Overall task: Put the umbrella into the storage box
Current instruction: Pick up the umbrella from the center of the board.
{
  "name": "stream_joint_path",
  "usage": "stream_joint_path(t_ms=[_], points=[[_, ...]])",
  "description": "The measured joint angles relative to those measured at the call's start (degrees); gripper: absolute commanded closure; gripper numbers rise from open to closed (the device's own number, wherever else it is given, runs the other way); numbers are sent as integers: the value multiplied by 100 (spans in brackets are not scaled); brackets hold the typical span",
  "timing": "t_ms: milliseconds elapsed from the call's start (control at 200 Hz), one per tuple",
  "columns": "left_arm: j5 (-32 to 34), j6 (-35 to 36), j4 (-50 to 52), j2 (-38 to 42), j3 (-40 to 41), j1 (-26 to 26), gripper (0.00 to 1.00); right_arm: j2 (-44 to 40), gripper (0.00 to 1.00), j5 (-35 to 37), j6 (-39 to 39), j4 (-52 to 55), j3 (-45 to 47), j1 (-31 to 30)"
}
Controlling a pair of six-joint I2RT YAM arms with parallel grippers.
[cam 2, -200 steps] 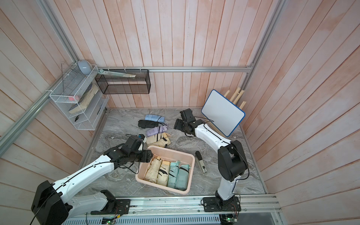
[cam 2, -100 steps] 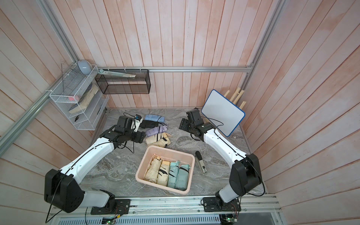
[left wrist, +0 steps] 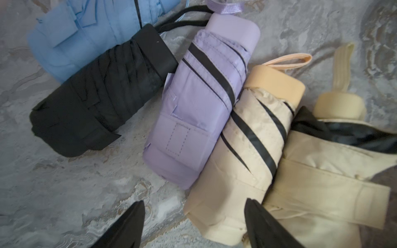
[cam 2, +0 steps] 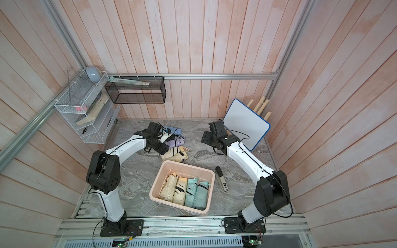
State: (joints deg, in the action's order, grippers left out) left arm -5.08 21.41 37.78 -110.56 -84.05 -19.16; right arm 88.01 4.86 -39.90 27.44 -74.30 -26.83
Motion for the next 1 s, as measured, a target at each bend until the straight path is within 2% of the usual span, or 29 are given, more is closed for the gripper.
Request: stream_joint_path(t_ms=[140, 320, 720, 1000], points=[[-195, -26, 247, -190, -177, -4, 30, 0, 23, -2, 20, 28, -2, 15], [-184, 68, 426, -238, -234, -127, 30, 2, 24, -37, 57, 33, 0, 92], [442, 297, 472, -581, -315, -413, 30, -11, 24, -92, 52, -26, 52, 160], [509, 326, 487, -876, -573, -562, 20, -175, 24, -90, 48, -48, 302, 188]])
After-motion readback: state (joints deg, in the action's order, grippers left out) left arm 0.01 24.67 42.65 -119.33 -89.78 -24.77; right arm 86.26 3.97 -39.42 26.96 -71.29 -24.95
